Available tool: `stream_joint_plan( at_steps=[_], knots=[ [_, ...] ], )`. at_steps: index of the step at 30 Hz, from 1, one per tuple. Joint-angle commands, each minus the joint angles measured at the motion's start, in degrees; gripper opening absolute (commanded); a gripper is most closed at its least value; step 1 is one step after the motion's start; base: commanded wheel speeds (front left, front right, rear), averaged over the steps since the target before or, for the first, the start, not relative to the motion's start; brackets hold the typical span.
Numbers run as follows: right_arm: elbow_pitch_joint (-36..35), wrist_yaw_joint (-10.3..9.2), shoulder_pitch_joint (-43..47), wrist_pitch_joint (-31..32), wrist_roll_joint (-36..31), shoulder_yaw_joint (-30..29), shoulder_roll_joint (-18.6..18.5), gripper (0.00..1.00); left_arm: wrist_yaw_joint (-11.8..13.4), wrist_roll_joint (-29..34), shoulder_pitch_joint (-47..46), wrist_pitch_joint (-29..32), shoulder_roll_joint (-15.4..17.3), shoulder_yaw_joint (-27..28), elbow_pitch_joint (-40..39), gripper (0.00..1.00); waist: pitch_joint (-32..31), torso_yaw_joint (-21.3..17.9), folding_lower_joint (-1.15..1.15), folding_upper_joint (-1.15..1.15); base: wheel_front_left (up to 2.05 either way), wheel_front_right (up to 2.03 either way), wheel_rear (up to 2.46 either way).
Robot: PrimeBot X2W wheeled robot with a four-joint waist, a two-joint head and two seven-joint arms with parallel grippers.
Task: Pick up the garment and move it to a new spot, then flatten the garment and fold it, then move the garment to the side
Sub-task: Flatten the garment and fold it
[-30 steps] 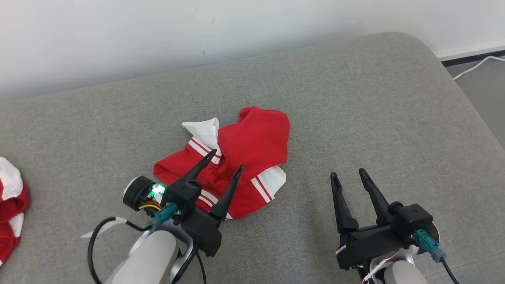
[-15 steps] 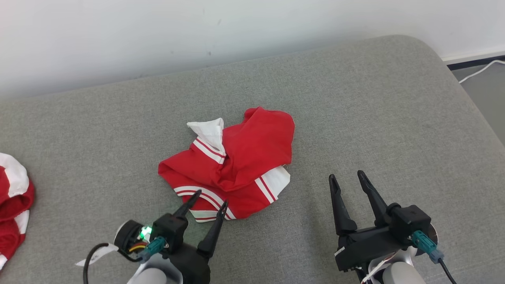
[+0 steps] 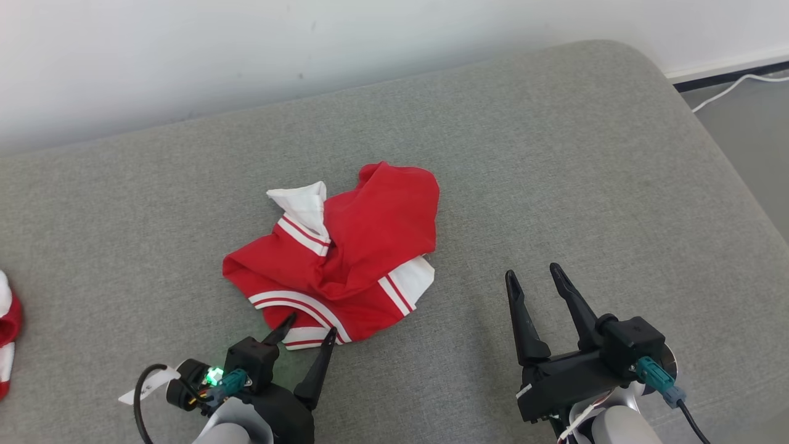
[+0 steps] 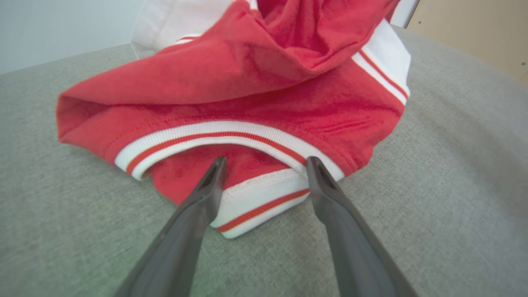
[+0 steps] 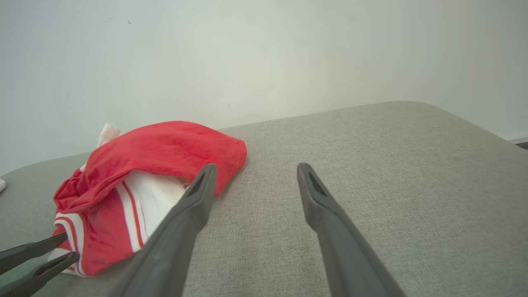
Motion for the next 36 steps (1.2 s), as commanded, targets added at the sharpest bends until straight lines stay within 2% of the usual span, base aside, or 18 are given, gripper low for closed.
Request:
stream_joint_plan(
  at_steps=[1,7,8,9,10,11,16,22,29,36],
  knots=[
    [0.1,0.02,-0.3,-0.2,-0.1,0.1,0.0,1.00,-0.2,-0.5,-0.5,-0.2,0.0,0.3,0.4,1.00,0.0,-0.5,0.00,0.00,0.00,0.00,0.00],
    [0.3,0.03,-0.2,-0.2,-0.2,-0.1,0.0,1.00,-1.0,-0.1,-1.4,-0.2,-0.7,0.9,1.9,1.00,0.0,-1.0,0.00,0.00,0.00,0.00,0.00],
    [0.3,0.02,-0.2,-0.2,-0.3,-0.2,0.0,1.00,-1.1,-0.1,-1.6,-0.2,-1.0,1.0,1.8,0.91,-0.1,-1.0,0.00,0.00,0.00,0.00,0.00],
    [0.2,0.02,-0.2,-0.2,-0.3,-0.2,0.0,1.00,-1.4,-0.3,-1.7,-0.2,-1.3,1.1,1.8,0.42,-0.1,-0.9,0.00,0.00,0.00,0.00,0.00],
    [0.2,0.02,-0.2,-0.2,-0.3,-0.3,0.0,1.00,-1.5,-0.4,-1.7,-0.2,-1.4,1.1,1.9,0.15,-0.1,-0.8,0.00,0.00,0.00,0.00,0.00],
    [0.1,0.03,-0.1,-0.2,-0.4,-0.2,0.0,1.00,-1.7,-0.3,-1.8,-0.2,-1.5,1.1,2.0,0.00,-0.1,-0.7,0.00,0.00,0.00,0.00,0.00],
    [-0.1,0.02,0.3,-0.2,-0.5,-0.4,0.0,1.00,-1.7,0.6,-2.1,-0.2,-1.7,2.1,0.5,0.00,-0.3,0.0,0.00,0.00,0.00,0.00,0.00],
    [0.1,0.02,1.4,-0.2,-0.5,-0.7,0.0,1.00,-0.7,1.6,-0.3,-0.2,-1.0,4.1,-4.3,0.00,-1.6,2.7,0.00,0.00,0.00,0.00,0.00],
    [0.4,0.02,2.6,-0.2,-0.2,-0.8,0.0,1.00,0.6,2.3,1.7,-0.2,1.9,6.8,-10.4,0.00,-4.2,6.6,0.00,0.00,0.00,0.00,0.00],
    [0.8,0.02,4.0,-0.2,0.2,-0.7,0.0,1.00,2.6,1.6,5.1,1.2,6.0,9.0,-16.2,0.00,-6.1,8.9,0.00,0.00,0.00,0.00,0.00]
  ],
)
